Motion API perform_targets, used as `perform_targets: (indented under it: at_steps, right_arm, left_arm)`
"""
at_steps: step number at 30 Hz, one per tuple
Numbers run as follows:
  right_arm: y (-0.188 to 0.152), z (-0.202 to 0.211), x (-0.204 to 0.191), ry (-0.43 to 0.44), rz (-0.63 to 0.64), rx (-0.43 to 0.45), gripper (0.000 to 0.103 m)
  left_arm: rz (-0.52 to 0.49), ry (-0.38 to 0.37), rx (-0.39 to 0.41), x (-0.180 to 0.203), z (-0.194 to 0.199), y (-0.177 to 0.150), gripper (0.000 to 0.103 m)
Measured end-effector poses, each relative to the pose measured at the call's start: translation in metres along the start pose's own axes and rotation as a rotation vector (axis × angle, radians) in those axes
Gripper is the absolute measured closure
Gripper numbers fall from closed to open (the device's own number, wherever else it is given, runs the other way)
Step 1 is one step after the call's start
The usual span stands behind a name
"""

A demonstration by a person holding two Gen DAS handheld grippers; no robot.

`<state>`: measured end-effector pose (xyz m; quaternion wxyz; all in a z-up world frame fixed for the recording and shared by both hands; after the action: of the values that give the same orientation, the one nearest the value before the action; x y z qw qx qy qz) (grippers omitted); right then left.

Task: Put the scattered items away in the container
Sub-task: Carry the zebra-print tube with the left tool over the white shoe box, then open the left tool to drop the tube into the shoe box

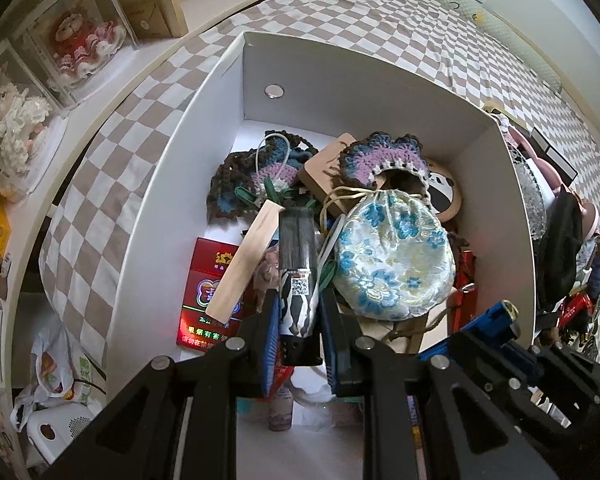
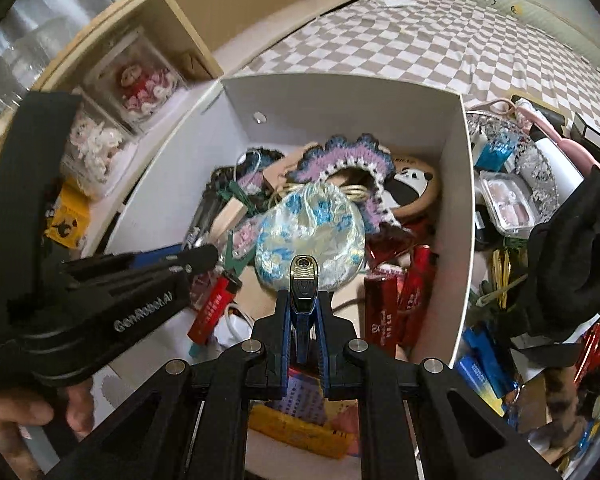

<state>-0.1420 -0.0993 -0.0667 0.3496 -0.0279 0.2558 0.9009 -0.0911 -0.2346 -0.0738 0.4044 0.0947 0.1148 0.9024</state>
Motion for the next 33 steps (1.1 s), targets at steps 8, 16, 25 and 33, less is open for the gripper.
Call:
perform_targets:
  at_steps: [8, 16, 25, 33]
  right_arm:
    - [-0.001, 0.000, -0.001, -0.010, 0.012, -0.009, 0.090]
    - [0.002, 0.006, 0.004, 0.002, -0.016, 0.024, 0.090]
    - [0.006, 0.021, 0.010, 0.017, -0.042, 0.084, 0.090]
    - [0.004, 0.028, 0.022, 0.007, -0.069, 0.095, 0.090]
  left_arm:
    - [0.020, 0.016, -0.006, -0.001, -0.002, -0.002, 0.052]
    - [0.023, 0.009, -0.007, 0.002, -0.001, -0.001, 0.050]
    - [0.020, 0.014, -0.009, 0.005, -0.002, -0.002, 0.049]
    - [0.011, 0.007, -0.004, 0.016, 0.001, -0.004, 0.049]
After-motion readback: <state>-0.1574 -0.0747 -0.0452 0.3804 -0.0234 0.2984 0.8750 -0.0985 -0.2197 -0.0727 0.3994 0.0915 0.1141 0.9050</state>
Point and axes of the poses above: each gripper's, at about its wrist camera, not at the fingertips, and z roughly against the way its jaws point, x to its right, y to its top, the point moved 1 cm from there along -z, roughly the way its jaws point, and after that the axes turned 11 degrees about z, right-handed, at the moved point
